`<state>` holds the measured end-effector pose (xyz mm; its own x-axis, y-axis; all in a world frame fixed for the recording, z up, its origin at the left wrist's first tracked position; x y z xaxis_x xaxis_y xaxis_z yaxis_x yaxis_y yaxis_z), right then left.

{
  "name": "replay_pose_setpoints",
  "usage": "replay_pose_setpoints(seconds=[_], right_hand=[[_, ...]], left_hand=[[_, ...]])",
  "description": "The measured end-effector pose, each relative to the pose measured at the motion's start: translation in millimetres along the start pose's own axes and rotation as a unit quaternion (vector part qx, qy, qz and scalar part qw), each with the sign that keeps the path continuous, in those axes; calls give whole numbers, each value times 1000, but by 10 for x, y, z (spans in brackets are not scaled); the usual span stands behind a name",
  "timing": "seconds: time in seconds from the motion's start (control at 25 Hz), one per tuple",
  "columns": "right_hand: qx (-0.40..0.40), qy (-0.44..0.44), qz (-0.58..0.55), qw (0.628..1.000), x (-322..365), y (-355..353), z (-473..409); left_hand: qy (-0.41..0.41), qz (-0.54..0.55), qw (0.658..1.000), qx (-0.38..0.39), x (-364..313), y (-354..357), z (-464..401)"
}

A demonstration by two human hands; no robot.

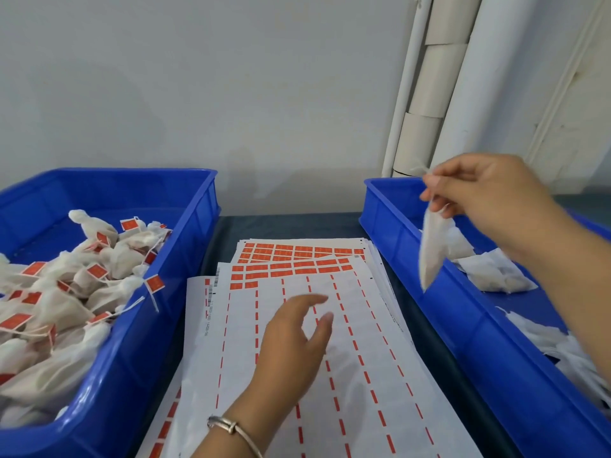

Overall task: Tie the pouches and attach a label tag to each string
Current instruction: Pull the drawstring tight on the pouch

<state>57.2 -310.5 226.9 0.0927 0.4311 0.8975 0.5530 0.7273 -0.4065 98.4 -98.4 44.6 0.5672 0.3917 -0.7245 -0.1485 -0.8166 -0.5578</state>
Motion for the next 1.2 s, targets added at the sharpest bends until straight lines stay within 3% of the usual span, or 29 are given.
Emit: replay_pose_setpoints(seconds=[0.16, 0.32, 0.52, 0.72, 0.96, 1.12, 1.2], right_hand=[[107, 14, -13, 994, -129, 794, 249], [185, 13, -16, 983, -365, 1424, 475], [163, 41, -14, 986, -682, 1716, 405], [102, 100, -108, 984, -924, 1709, 232], [125, 212, -289, 925, -1285, 1901, 177], [177, 234, -310, 904, -1404, 2005, 207], [240, 217, -290, 901, -1386, 2090, 280]], left_hand=[[16, 119, 992, -42, -283, -285, -181], [8, 135, 988, -70, -122, -370, -224], [-84, 158, 979, -96, 320, -317, -113], [-129, 210, 969, -4, 449, -103, -60], [-172, 230, 958, 24, 497, 20, -13], [-164, 292, 940, -66, 481, -107, -18], [-158, 326, 924, -124, 491, -201, -23]])
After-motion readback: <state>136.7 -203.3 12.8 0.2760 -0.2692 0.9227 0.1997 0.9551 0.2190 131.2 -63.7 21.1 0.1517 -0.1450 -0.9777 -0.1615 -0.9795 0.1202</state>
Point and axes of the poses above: each hand's wrist, its own z-axis away from the middle knuckle, its own y-axis out of the palm, x = y × z, the point moved 7 cm from there along -z, towards the middle knuckle, and after that the axes turned 15 degrees about y, right-handed, at the moved point
